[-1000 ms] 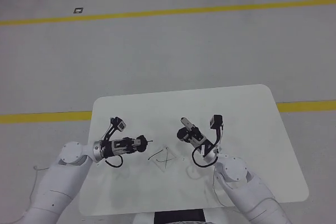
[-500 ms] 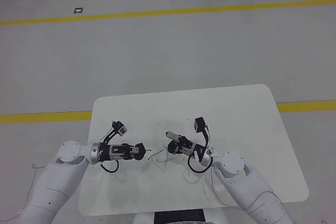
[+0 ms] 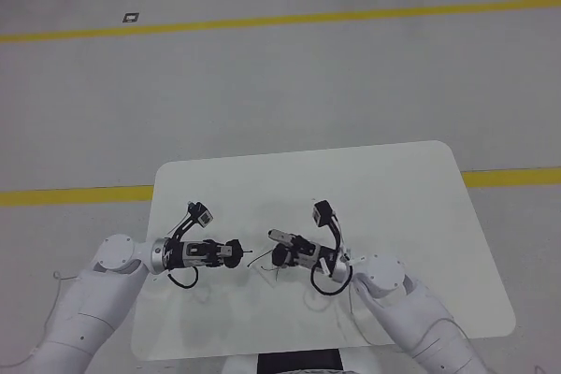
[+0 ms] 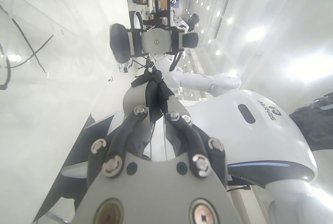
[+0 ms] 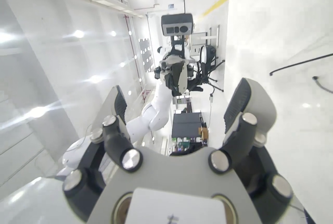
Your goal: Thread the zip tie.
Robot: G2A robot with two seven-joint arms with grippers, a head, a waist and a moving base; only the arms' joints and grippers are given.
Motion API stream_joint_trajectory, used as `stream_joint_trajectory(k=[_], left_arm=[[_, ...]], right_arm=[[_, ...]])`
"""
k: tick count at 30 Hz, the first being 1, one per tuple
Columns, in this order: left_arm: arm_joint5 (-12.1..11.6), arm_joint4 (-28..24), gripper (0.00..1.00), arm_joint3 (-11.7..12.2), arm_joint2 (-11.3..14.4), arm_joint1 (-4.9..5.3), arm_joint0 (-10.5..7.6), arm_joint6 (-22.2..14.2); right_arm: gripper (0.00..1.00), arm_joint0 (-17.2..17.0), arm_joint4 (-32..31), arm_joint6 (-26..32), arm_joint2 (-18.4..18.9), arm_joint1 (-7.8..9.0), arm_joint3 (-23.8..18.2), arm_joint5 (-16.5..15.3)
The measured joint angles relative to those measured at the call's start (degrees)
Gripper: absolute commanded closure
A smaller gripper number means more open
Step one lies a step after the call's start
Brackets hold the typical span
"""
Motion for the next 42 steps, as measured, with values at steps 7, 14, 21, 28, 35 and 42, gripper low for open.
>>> stream_joint_trajectory(k=[7, 14, 21, 28, 35, 42], left_arm=[[0.0, 0.0, 1.0, 0.0, 0.0, 0.0, 0.0, 0.0], [0.0, 0.0, 1.0, 0.0, 0.0, 0.0, 0.0, 0.0], [0.0, 0.0, 1.0, 0.0, 0.0, 0.0, 0.0, 0.0], [0.0, 0.0, 1.0, 0.0, 0.0, 0.0, 0.0, 0.0], [0.0, 0.0, 1.0, 0.0, 0.0, 0.0, 0.0, 0.0], [0.0, 0.0, 1.0, 0.0, 0.0, 0.0, 0.0, 0.0]], right_arm=[[0.63, 2.06, 3.0, 3.61, -1.84, -0.31, 2.73, -0.65], [0.8, 3.09, 2.0, 2.25, -3.34, -0.52, 3.64, -0.45], [0.82, 3.42, 2.05, 1.93, -3.96, -0.53, 3.82, -0.62], [0.84, 3.69, 2.43, 1.71, -4.58, -0.57, 3.82, -0.77], [0.9, 4.48, 2.97, 1.37, -5.49, -0.77, 4.47, -0.86], [0.92, 5.43, 3.16, 0.94, -6.4, -0.99, 5.22, -0.6]])
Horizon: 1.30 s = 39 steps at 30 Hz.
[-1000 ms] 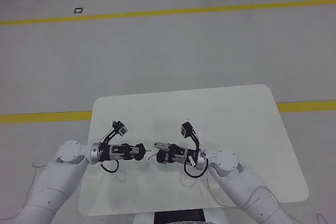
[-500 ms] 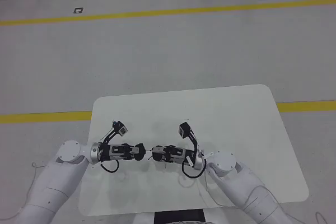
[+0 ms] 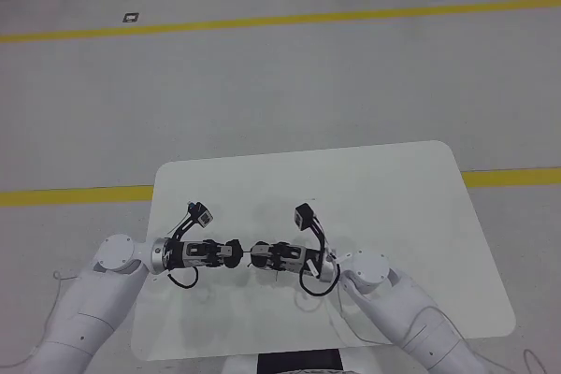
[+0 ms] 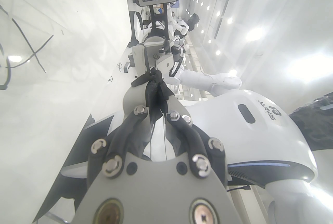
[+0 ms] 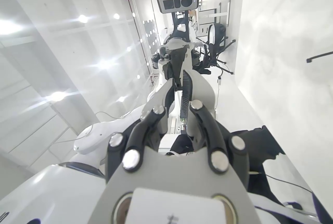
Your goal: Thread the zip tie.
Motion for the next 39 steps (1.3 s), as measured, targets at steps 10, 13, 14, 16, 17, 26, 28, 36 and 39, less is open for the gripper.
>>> stream_joint_trajectory(k=[10, 13, 14, 16, 17, 26, 28, 36, 39], left_arm=[[0.0, 0.0, 1.0, 0.0, 0.0, 0.0, 0.0, 0.0], [0.0, 0.0, 1.0, 0.0, 0.0, 0.0, 0.0, 0.0], [0.0, 0.0, 1.0, 0.0, 0.0, 0.0, 0.0, 0.0], [0.0, 0.0, 0.88, 0.0, 0.0, 0.0, 0.0, 0.0], [0.0, 0.0, 0.71, 0.0, 0.0, 0.0, 0.0, 0.0], [0.0, 0.0, 0.6, 0.0, 0.0, 0.0, 0.0, 0.0], [0.0, 0.0, 0.6, 0.0, 0.0, 0.0, 0.0, 0.0], [0.0, 0.0, 0.62, 0.0, 0.0, 0.0, 0.0, 0.0], [0.0, 0.0, 0.64, 0.0, 0.0, 0.0, 0.0, 0.0]], right_arm=[[1.0, 0.48, 0.03, -0.5, -0.51, -0.09, 0.35, -0.17], [1.0, 0.41, 0.01, -0.61, -0.46, -0.04, 0.32, -0.25], [1.0, 0.37, 0.0, -0.63, -0.42, -0.02, 0.32, -0.29], [1.0, 0.3, -0.01, -0.71, -0.3, 0.03, 0.31, -0.39], [1.0, 0.26, -0.01, -0.73, -0.25, 0.05, 0.3, -0.43], [1.0, -0.04, -0.22, -0.62, -0.1, 0.23, -0.2, -0.58], [1.0, -0.07, -0.3, -0.66, -0.13, 0.26, -0.31, -0.55], [1.0, -0.15, -0.37, -0.76, -0.17, 0.35, -0.47, -0.7], [1.0, -0.23, -0.51, -0.94, -0.26, 0.37, -0.61, -0.7]])
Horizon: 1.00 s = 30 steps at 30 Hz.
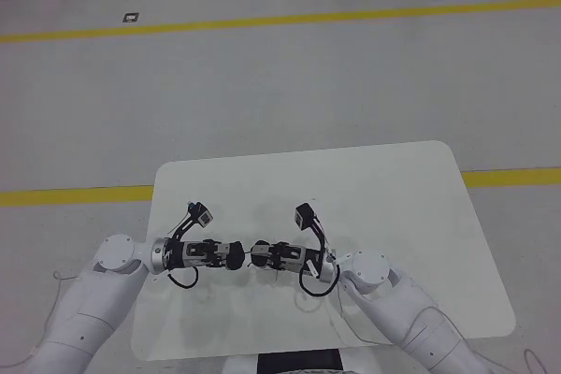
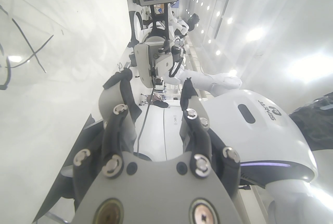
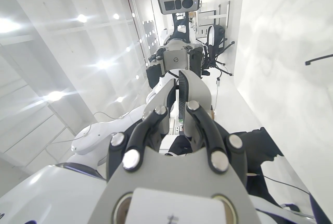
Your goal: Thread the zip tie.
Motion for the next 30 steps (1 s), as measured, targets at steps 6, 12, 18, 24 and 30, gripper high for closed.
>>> stream_joint_trajectory(k=[6, 12, 18, 24, 30], left_arm=[[0.0, 0.0, 0.62, 0.0, 0.0, 0.0, 0.0, 0.0], [0.0, 0.0, 0.53, 0.0, 0.0, 0.0, 0.0, 0.0], [0.0, 0.0, 0.15, 0.0, 0.0, 0.0, 0.0, 0.0], [0.0, 0.0, 0.0, 0.0, 0.0, 0.0, 0.0, 0.0], [0.0, 0.0, 0.0, 0.0, 0.0, 0.0, 0.0, 0.0]], right_arm=[[1.0, 0.03, -0.54, -0.92, -0.03, 0.03, 0.26, 0.18], [1.0, -0.14, -0.78, -2.52, -0.12, -0.01, 0.7, 0.18], [1.0, 0.17, -1.72, -3.1, -0.83, -0.13, 1.23, 0.82], [1.0, 0.51, -2.38, -3.3, -1.18, -0.16, 1.54, 1.52], [1.0, 0.54, -2.35, -3.42, -1.19, -0.16, 1.57, 1.62]])
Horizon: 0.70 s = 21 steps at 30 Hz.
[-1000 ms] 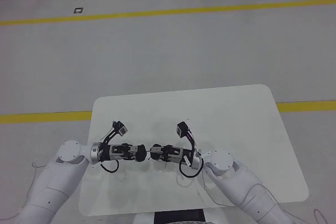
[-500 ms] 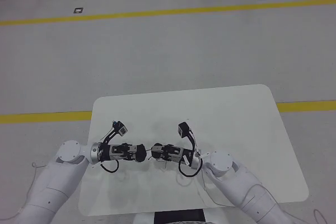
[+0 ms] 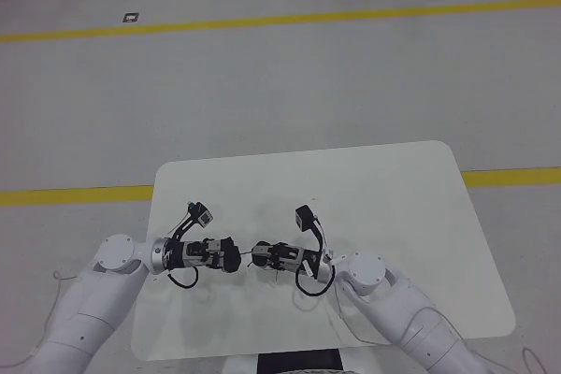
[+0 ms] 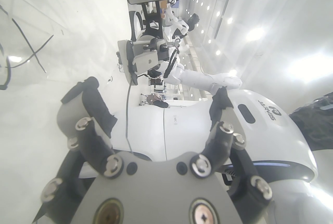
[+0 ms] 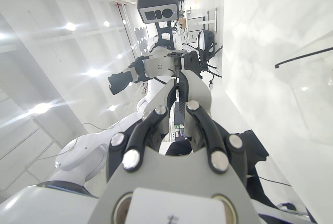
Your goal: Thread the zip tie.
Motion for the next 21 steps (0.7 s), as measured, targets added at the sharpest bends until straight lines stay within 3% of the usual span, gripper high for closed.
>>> stream_joint_trajectory(k=[7, 18, 20, 21], left_arm=[[0.61, 0.69, 0.0, -1.27, 0.44, -0.04, 0.43, 2.39], [0.7, 0.1, 0.0, -1.88, 0.22, 0.25, 0.7, 2.72], [0.63, -0.11, 0.07, -1.92, 0.14, 0.29, 0.73, 2.79], [0.63, -0.19, 0.16, -1.94, 0.12, 0.31, 0.74, 2.8]], right_arm=[[1.0, -0.03, 0.43, -0.01, 0.08, 0.0, 0.19, -0.34], [1.0, 0.05, 0.45, -0.01, 0.11, 0.03, 0.54, 0.02], [1.0, 0.09, 0.4, 0.02, 0.07, 0.03, 0.54, 0.16], [1.0, 0.11, 0.39, 0.03, 0.05, 0.03, 0.55, 0.2]])
